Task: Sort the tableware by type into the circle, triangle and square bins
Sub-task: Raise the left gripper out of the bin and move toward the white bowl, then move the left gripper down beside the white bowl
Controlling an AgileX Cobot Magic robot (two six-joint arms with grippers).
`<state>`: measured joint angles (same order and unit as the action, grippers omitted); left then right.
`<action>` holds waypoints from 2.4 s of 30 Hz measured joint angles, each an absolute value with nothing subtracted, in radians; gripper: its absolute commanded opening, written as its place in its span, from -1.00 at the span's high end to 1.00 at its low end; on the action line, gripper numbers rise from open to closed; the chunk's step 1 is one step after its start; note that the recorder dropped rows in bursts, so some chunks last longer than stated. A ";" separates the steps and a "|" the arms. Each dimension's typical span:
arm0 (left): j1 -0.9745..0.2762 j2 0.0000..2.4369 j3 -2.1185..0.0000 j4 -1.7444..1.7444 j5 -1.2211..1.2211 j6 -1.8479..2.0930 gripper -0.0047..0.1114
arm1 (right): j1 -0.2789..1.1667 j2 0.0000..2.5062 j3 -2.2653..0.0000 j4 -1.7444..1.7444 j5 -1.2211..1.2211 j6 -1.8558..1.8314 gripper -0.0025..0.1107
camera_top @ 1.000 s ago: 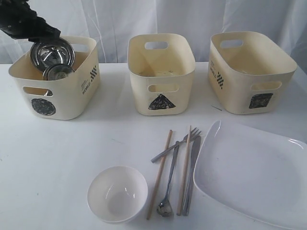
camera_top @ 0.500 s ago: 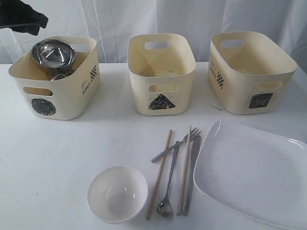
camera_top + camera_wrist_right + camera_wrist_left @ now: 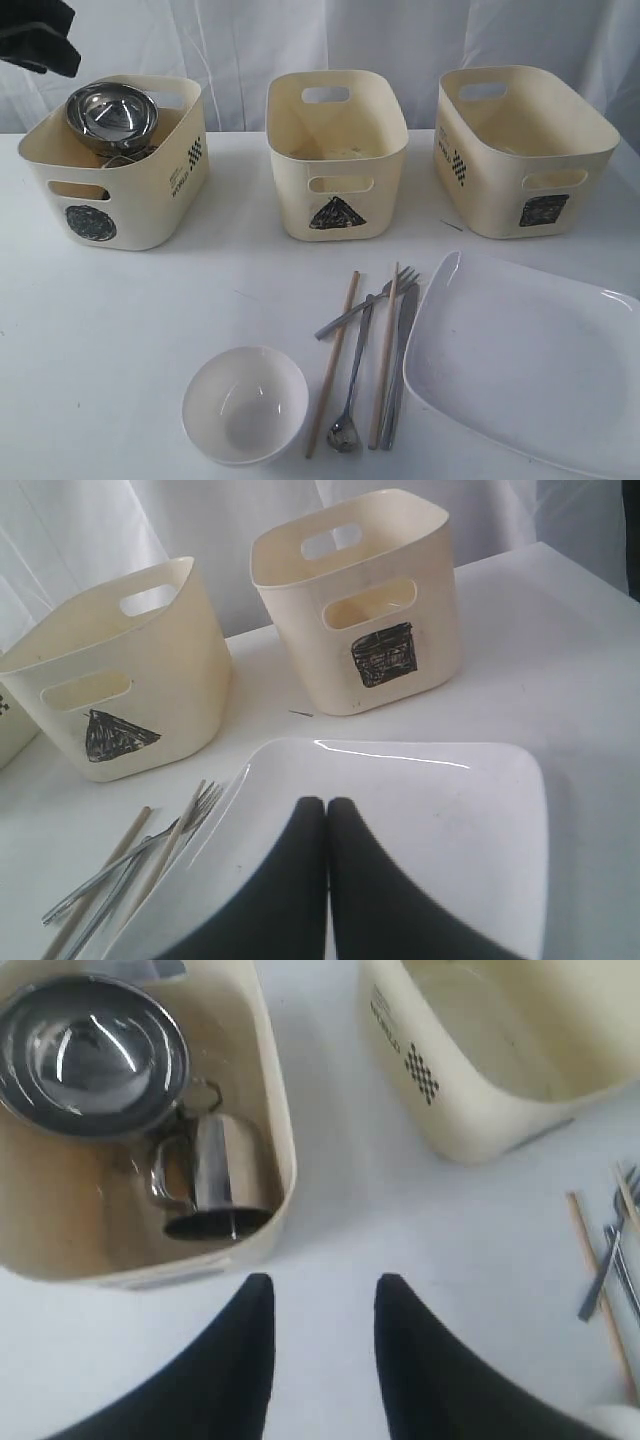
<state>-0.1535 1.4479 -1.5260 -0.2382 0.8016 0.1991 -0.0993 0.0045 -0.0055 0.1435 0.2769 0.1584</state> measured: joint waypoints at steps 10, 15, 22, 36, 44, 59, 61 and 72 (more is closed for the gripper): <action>-0.154 1.353 -1.229 -0.358 0.825 0.299 0.26 | -0.099 0.004 -0.005 0.144 0.277 0.158 0.96; -0.154 1.327 -1.091 -0.484 0.787 0.390 0.26 | -0.099 0.004 -0.005 0.144 0.277 0.158 0.96; -0.225 1.326 -0.988 -0.578 0.754 0.473 0.20 | -0.099 0.004 -0.005 0.144 0.277 0.160 0.96; -0.323 1.326 -0.954 -0.581 0.717 0.487 0.01 | -0.099 0.004 -0.005 0.144 0.277 0.162 0.96; -0.324 1.325 -0.860 -0.626 0.664 0.505 0.01 | -0.099 0.004 -0.005 0.144 0.277 0.162 0.96; -0.340 1.325 -0.769 -0.842 0.594 0.731 0.26 | -0.099 0.004 -0.005 0.144 0.277 0.162 0.96; -0.346 1.325 -0.769 -0.842 0.593 0.747 0.26 | -0.099 0.004 -0.005 0.144 0.277 0.162 0.96; -0.348 1.325 -0.769 -0.842 0.650 0.752 0.26 | -0.099 0.004 -0.005 0.144 0.277 0.162 0.96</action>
